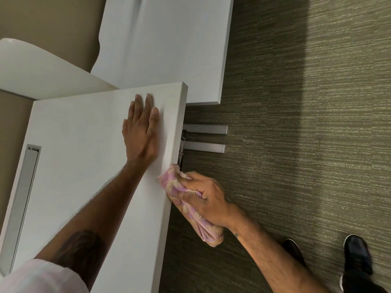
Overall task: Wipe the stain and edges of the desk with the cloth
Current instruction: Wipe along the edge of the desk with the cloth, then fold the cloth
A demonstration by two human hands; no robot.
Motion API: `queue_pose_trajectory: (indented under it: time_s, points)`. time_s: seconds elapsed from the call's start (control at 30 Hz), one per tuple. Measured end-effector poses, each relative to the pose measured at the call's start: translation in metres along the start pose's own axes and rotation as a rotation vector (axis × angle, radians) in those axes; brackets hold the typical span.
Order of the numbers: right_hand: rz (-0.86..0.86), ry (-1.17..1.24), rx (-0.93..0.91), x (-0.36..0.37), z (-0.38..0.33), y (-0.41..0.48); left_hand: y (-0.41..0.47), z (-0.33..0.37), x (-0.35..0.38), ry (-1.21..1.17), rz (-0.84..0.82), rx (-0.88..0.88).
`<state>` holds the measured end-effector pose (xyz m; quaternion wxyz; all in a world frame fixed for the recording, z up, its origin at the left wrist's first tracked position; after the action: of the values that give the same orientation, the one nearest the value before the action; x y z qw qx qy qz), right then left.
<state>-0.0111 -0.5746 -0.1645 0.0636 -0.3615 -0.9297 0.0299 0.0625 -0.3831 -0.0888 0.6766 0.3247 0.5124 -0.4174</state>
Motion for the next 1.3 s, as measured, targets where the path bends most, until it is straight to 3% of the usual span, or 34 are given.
queue_pose_trajectory:
  time_s: [0.1,0.2,0.27,0.37,0.5,0.6,0.77,0.93,1.03,1.3]
  points:
    - [-0.073,-0.116,-0.059,0.003,0.007,-0.005,0.000,0.000,0.000,0.001,0.000,0.000]
    - [-0.184,-0.417,-0.154,-0.004,0.019,-0.014,0.000,0.000,-0.001,-0.004,0.005,0.010]
    - [-0.311,-0.616,-0.156,-0.012,0.031,-0.023,0.000,-0.001,-0.001,-0.003,0.007,0.014]
    - [-0.390,-0.727,-0.136,-0.027,0.035,-0.033,0.001,-0.003,0.000,-0.002,0.000,0.019]
    - [-0.336,-0.859,-0.137,-0.054,0.007,-0.026,0.000,-0.004,-0.002,-0.017,-0.029,0.020]
    - [-0.270,-0.879,-0.094,-0.070,-0.018,-0.031,0.003,-0.002,-0.013,-0.056,-0.159,-0.011]
    - [-0.108,-0.881,-0.101,-0.092,-0.074,-0.034,-0.021,0.022,-0.055,-0.521,-0.349,-0.134]
    - [-0.038,-0.847,-0.132,-0.101,-0.118,-0.019,-0.120,0.063,-0.069,-0.822,-0.141,-0.391]
    - [-0.051,-0.800,-0.178,-0.100,-0.143,-0.005,-0.169,0.080,-0.074,-1.029,-0.102,-0.536]
    - [-0.180,-0.677,-0.201,-0.108,-0.194,0.010,-0.198,0.143,-0.078,-1.478,-0.114,-0.541]
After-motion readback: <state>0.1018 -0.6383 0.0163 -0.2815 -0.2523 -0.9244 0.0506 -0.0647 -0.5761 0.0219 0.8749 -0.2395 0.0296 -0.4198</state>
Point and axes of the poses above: each hand's wrist, its own y-axis towards the middle knuckle, its own x-axis out of the palm, z = x × y, the point moved 1 cm from there along y, towards the middle knuckle
